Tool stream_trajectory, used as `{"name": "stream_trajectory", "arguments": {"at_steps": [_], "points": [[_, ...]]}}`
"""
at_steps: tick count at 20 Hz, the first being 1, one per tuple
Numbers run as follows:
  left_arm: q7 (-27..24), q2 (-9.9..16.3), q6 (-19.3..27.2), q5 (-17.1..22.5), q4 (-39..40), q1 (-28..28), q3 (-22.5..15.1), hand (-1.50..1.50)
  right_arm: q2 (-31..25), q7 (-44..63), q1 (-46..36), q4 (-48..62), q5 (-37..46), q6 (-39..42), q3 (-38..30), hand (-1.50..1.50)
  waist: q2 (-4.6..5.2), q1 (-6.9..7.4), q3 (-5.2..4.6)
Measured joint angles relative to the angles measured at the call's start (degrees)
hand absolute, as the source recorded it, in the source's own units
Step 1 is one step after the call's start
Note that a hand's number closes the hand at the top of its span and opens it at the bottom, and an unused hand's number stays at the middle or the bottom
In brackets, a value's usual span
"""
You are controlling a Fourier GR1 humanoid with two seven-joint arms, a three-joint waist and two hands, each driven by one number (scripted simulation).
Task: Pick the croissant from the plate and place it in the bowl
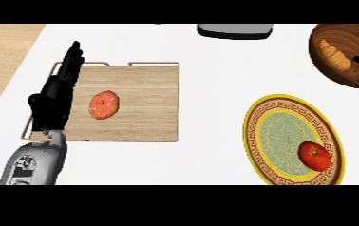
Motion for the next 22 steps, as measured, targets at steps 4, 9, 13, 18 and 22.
{"name": "stream_trajectory", "arguments": {"at_steps": [4, 9, 13, 18, 22], "points": [[1.1, -0.1, 0.4, -0.2, 0.3, -0.5, 0.4, 0.00, -2.5, -2.3, 1.0, 1.0, -2.9, 5.1, -2.5, -1.50, -0.33, -0.87, -0.09], [1.3, 0.1, 0.5, -0.7, 0.3, 0.1, 0.8, 0.00, -4.6, -7.1, 5.1, 1.7, -7.2, 12.8, -5.7, -1.50, -0.80, -1.89, -0.18], [0.5, -0.5, 1.1, -1.3, 0.9, 0.8, 0.9, 0.00, -4.8, -10.7, 8.8, 1.6, -9.5, 19.1, -6.5, -1.50, -1.11, -2.52, -0.25], [1.1, 0.4, 0.0, -0.6, 1.1, 0.0, 2.4, 0.00, -4.1, -13.9, 13.2, -0.4, -11.8, 24.7, -5.7, -1.50, -1.46, -3.17, -0.34], [0.8, 0.6, -0.8, -0.2, -0.3, 1.5, 3.1, 0.00, -2.8, -15.5, 15.0, -2.0, -13.2, 25.7, -4.4, -1.50, -1.55, -3.18, -0.38]]}}
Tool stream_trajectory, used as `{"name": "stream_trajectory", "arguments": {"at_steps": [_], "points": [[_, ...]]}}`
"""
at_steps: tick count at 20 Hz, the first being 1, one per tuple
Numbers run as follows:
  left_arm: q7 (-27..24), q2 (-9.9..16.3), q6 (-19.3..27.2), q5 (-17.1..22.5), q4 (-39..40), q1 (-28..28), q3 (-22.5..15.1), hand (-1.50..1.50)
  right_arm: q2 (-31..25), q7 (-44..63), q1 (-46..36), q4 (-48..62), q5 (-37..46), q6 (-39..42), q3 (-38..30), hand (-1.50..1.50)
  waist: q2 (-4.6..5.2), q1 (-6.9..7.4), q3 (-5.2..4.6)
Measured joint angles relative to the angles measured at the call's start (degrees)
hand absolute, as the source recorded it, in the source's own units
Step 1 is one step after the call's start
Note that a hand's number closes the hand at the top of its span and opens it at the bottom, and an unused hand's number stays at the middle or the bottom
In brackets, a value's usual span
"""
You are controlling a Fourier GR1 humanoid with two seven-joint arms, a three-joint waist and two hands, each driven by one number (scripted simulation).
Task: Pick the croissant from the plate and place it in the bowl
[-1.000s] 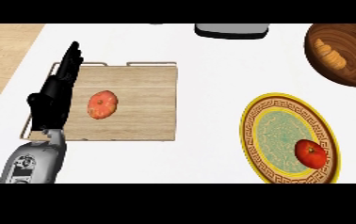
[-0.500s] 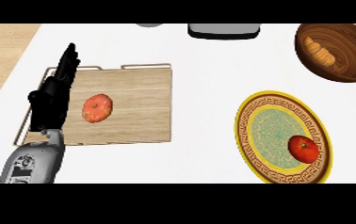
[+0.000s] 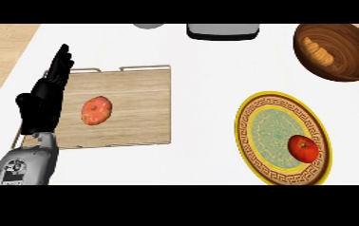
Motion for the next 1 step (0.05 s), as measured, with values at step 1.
{"name": "stream_trajectory", "arguments": {"at_steps": [1], "points": [[-0.3, -0.1, -0.1, 0.1, -0.1, 0.4, 0.2, 0.00, 0.4, -0.4, 0.9, -0.4, -0.5, 0.4, 0.3, -1.50, -0.03, -0.06, -0.03]]}}
